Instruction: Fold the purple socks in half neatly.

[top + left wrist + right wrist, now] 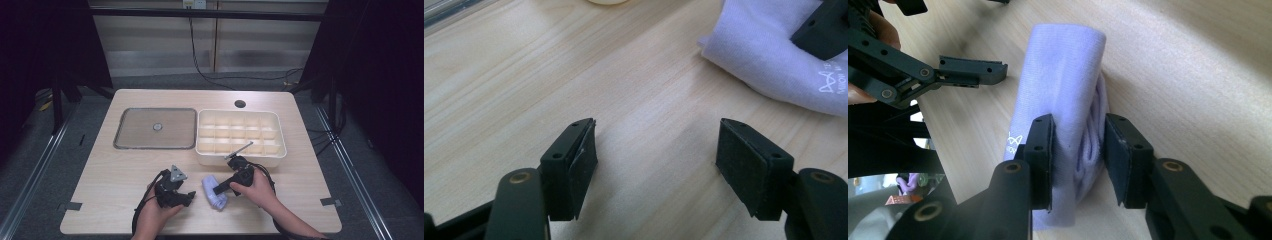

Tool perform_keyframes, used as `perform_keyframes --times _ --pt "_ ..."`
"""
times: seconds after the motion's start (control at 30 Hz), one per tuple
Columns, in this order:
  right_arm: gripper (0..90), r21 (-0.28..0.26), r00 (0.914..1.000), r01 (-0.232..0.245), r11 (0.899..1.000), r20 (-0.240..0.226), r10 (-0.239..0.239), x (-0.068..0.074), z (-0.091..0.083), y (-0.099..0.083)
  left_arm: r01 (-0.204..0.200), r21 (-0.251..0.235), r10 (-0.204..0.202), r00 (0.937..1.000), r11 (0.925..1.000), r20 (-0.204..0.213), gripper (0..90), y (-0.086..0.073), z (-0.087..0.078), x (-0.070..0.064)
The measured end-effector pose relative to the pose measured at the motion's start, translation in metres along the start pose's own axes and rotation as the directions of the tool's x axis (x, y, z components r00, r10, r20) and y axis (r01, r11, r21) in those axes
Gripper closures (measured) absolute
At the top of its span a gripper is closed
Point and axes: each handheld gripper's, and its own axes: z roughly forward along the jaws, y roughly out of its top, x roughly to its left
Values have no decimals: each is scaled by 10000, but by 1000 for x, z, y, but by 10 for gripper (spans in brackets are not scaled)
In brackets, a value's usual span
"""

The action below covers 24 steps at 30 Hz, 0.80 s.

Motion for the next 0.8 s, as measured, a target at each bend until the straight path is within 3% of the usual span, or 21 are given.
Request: perform_keyframes --times 0.37,0.6,0.8 --pt "717 207 9991 -429 9989 -32 430 -1 0 2 -35 -315 36 10000 9995 22 284 -3 1 1" --pt "724 147 9966 -724 9973 -387 730 -3 -1 2 -33 -521 34 10000 9986 7 278 -6 1 1" --pt "725 199 9985 -472 9987 -263 477 0 -8 4 40 -851 -40 10000 9964 -3 257 -10 2 -1"
